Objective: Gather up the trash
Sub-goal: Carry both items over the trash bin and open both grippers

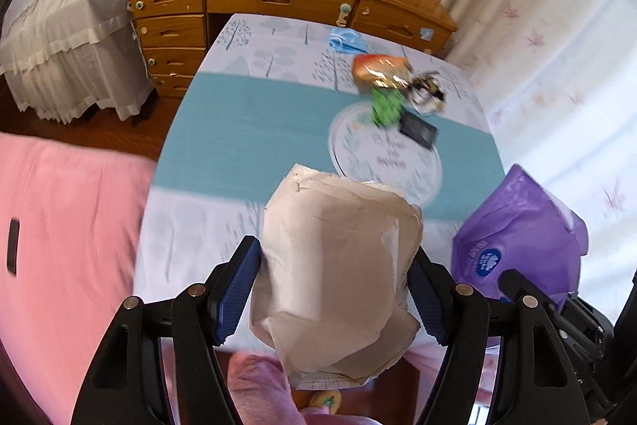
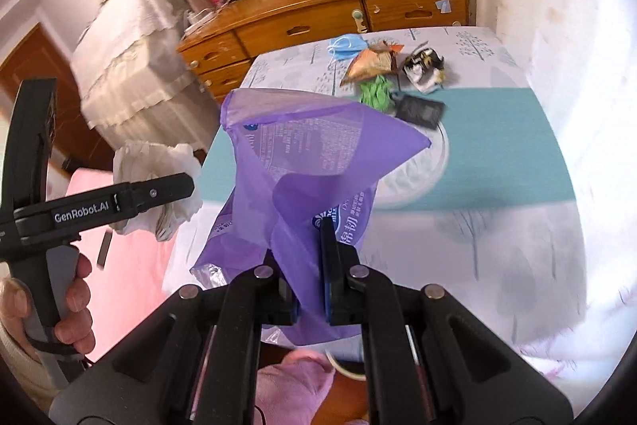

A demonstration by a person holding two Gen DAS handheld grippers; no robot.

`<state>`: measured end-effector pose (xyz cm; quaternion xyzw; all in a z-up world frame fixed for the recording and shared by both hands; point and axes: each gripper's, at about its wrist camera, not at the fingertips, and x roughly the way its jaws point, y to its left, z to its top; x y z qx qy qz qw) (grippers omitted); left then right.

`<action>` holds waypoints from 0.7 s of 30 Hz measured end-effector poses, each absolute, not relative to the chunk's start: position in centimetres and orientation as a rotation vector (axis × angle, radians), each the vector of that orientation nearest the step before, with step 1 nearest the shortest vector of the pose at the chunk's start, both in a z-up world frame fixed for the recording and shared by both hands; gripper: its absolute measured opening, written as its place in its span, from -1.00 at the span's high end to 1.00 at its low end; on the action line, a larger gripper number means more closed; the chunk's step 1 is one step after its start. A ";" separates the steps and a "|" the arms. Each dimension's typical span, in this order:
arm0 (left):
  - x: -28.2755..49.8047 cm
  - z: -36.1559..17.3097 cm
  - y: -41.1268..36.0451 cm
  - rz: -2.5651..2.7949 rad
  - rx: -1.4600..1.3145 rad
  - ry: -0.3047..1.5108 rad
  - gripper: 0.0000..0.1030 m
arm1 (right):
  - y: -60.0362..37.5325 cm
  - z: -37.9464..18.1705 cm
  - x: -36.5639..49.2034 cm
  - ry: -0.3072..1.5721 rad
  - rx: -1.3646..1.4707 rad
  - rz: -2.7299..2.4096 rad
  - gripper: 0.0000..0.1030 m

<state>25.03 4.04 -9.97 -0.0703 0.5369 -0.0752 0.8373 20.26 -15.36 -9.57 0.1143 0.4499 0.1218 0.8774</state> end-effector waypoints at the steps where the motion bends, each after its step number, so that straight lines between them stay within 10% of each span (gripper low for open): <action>1: 22.9 -9.9 3.4 -0.158 -0.148 1.134 -0.40 | -15.8 -9.6 18.5 0.940 0.231 0.264 0.89; 21: 4.9 -25.0 -0.8 -0.222 -0.083 1.307 -0.40 | -20.7 -26.8 -0.6 1.255 0.306 0.208 0.89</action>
